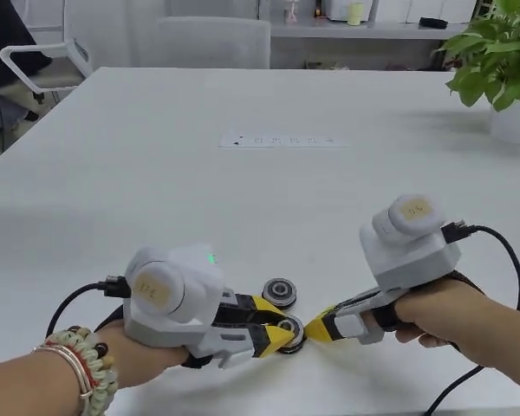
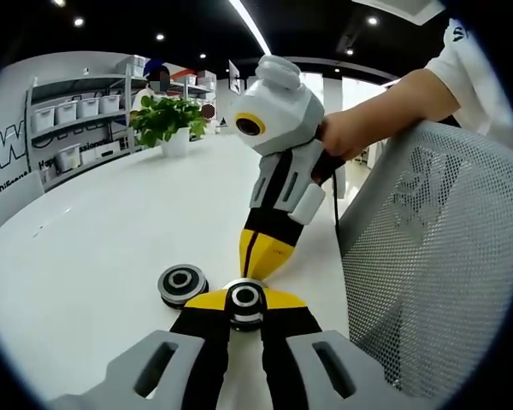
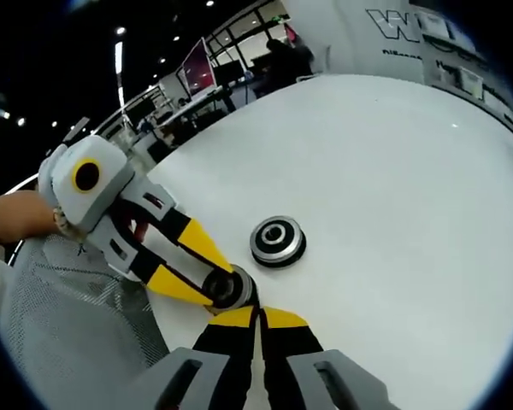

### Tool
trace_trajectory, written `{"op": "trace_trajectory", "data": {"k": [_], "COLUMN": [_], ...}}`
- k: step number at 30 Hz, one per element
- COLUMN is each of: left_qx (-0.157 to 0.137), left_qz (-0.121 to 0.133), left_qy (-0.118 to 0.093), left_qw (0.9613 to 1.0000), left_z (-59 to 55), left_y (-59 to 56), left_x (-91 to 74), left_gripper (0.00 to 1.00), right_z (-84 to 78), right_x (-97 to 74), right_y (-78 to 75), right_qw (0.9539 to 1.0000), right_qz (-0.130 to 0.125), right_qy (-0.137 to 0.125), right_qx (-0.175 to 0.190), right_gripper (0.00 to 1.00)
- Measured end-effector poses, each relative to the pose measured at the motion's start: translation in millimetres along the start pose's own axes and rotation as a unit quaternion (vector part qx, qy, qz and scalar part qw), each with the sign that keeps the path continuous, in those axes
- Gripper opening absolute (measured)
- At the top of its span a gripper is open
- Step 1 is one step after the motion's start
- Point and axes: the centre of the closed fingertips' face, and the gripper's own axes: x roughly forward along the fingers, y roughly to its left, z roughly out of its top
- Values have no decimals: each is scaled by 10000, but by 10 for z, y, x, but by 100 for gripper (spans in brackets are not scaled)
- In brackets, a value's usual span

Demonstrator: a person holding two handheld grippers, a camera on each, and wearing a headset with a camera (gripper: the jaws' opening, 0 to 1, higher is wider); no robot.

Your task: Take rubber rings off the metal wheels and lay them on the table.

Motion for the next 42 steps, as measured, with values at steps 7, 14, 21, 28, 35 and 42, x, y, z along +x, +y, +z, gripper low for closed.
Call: {"op": "trace_trajectory", "data": {"k": [7,14,21,28,35,42], "left_qx": [-3,8,14,32,48,37], "left_qz": [26,2,-2,8,52,135], "left_qy": [23,20,22,39,72,73], "left_qw": [10000,10000,10000,10000,9999,9999], "left_z": [1,10,14,11,12,12], "left_y": [-3,0,-2,4,12,19], "left_x": [0,10,10,11,7,15], "left_gripper": [8,8,8,8,8,8], "right_z": [7,31,43,107,127,348], "right_x": [-2,-15,-39,-103,-133,-152], "right_y": [-8,-21,-28,39,83,215], "right_qw": [10000,9996,9999,9972,9899,9891], "right_qz": [-40,-143,-56,251,464,528], "right_qy": [16,73,78,-262,-353,-693], "right_qx": [-79,-247,-106,656,1288,1184], "right_gripper": [0,0,0,0,0,0]}}
